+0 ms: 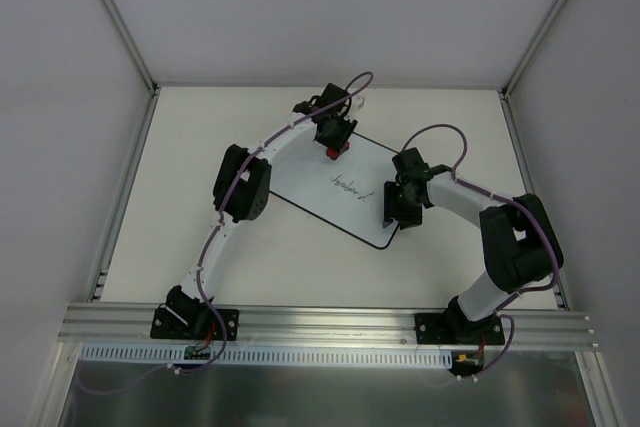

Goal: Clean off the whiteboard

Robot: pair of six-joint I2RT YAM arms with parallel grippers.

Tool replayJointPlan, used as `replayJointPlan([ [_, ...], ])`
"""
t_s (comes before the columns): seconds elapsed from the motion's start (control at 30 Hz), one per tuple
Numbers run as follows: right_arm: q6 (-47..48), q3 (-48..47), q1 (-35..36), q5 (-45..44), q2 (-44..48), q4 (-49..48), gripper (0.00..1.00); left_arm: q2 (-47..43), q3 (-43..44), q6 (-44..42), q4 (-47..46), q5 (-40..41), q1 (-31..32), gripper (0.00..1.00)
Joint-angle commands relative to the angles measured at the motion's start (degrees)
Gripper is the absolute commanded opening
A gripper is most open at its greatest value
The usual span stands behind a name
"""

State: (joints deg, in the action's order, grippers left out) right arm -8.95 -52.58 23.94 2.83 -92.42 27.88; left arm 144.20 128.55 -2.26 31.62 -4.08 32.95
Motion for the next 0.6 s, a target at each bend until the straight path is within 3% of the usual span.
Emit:
replayJointPlan([
  [0.0,0.4,0.9,0.6,0.9,1.9,2.9,0.52,0.8,-0.5,0.2,2.1,0.1,-0.5,0.39],
  [0.1,0.9,0.5,0.6,0.7,2.2,2.9,0.52,0.9,-0.4,1.3,2.0,1.3,-0.8,0.42],
  [0.27,1.9,0.2,0.7,-0.1,3.9,2.6,0.52,0.9,-1.5,6.6,2.5,3.7,-2.4,0.28],
  [0.4,1.8,0.8,0.7,0.1,5.1,2.5,0.52,0.1,-3.0,11.2,3.1,4.3,-6.1,0.27],
  [0.57,1.8,1.7,0.7,-0.3,5.8,2.5,0.52,-0.3,-3.2,10.6,3.6,5.0,-7.8,0.27],
])
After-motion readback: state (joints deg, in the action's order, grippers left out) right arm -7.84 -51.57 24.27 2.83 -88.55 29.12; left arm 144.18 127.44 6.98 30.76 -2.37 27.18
